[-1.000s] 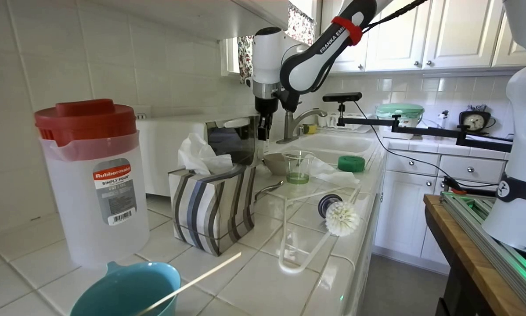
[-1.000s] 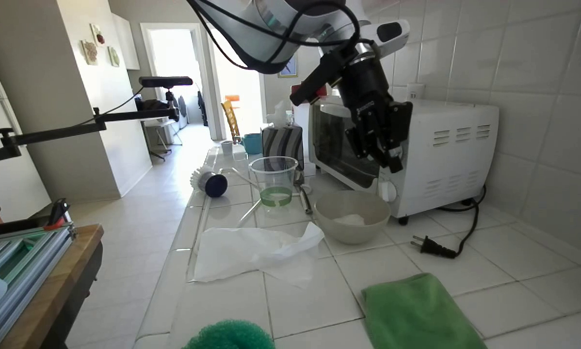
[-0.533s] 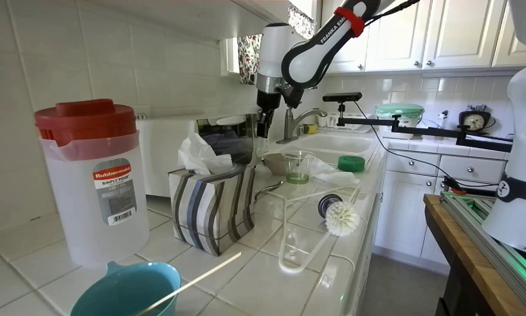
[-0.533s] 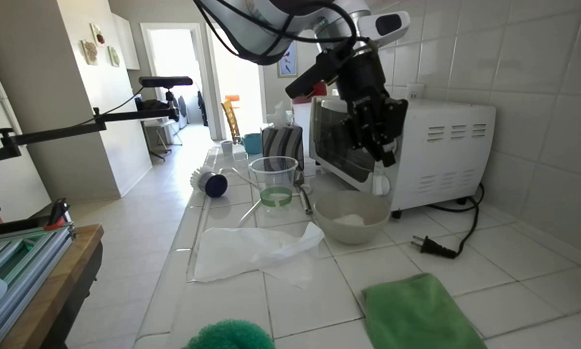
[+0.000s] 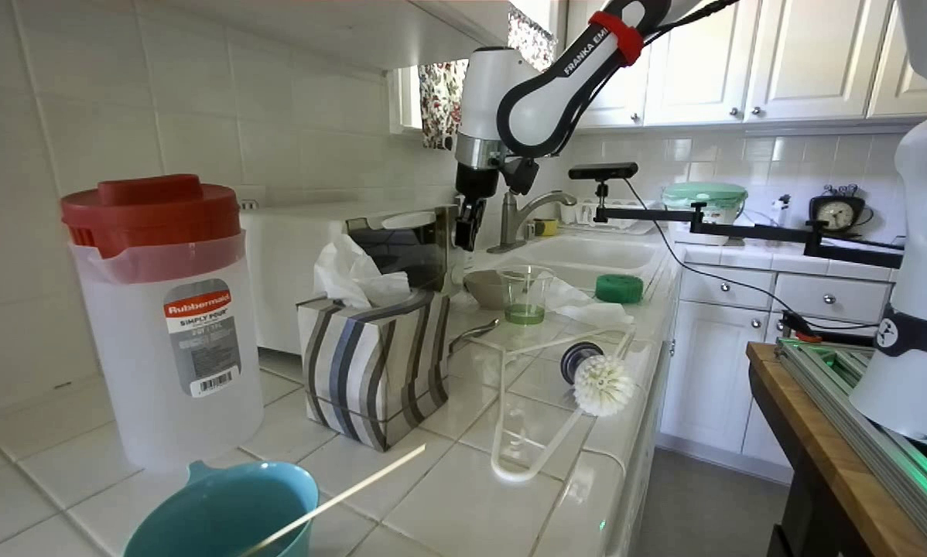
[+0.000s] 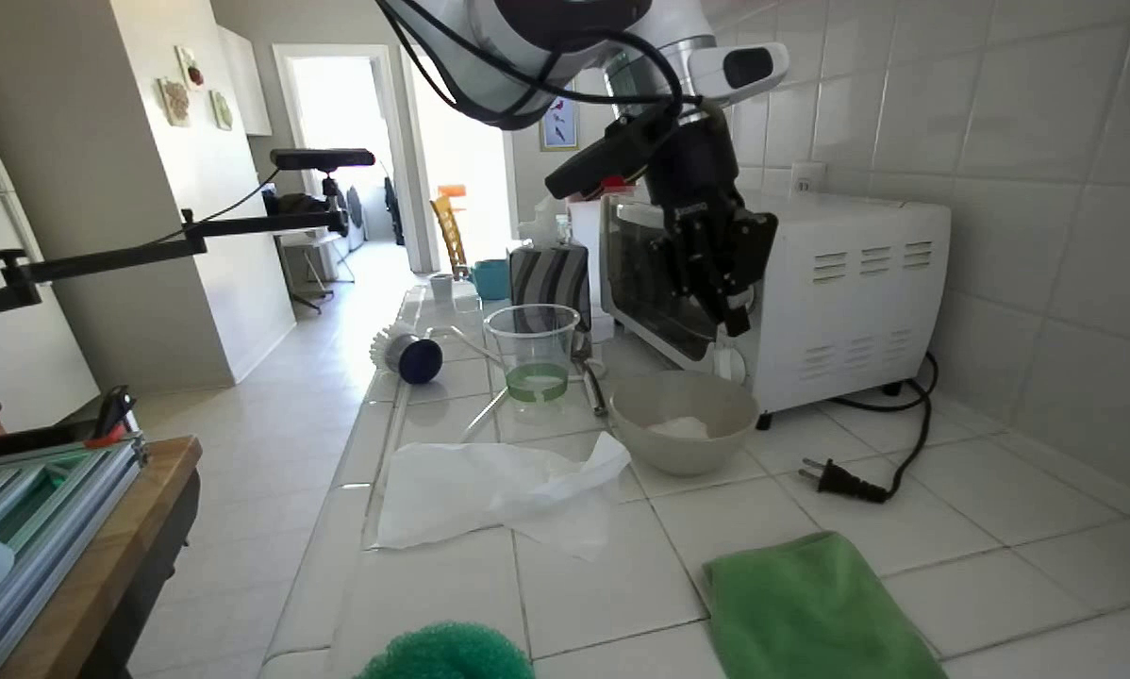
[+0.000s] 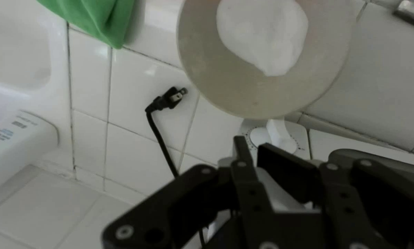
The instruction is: Turn the top knob of the microwave to the right
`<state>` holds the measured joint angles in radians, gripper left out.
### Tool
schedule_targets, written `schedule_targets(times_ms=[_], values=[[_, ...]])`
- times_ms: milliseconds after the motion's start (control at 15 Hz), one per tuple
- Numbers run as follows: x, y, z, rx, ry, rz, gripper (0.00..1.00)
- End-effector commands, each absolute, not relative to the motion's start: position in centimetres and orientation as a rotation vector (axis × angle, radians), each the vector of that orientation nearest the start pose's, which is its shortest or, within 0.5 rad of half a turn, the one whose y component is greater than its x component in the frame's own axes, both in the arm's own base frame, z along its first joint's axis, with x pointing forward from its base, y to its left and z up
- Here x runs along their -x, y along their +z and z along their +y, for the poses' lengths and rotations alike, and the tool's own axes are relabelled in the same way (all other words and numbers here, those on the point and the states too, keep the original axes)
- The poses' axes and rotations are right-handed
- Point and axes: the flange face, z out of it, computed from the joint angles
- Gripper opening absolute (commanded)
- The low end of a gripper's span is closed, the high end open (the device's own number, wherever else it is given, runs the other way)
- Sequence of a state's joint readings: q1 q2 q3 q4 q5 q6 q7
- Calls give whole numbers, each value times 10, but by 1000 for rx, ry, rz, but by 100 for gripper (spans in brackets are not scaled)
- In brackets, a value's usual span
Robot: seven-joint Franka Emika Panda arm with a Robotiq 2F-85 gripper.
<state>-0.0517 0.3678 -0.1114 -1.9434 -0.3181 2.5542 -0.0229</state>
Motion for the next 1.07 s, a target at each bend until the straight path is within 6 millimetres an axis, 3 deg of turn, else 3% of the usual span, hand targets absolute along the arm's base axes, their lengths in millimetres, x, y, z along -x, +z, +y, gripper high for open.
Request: schedule_targets(times_ms=[0,67,200,400,1000], values=[[-628,337,-98,3327,-448,-194,3],[-628,336,-99,3313,-455,-179,3],[-627,334,-101,3284,-472,-148,14],[-627,333,-104,3250,-489,-111,2],[-625,331,-106,3198,-497,-50,1]])
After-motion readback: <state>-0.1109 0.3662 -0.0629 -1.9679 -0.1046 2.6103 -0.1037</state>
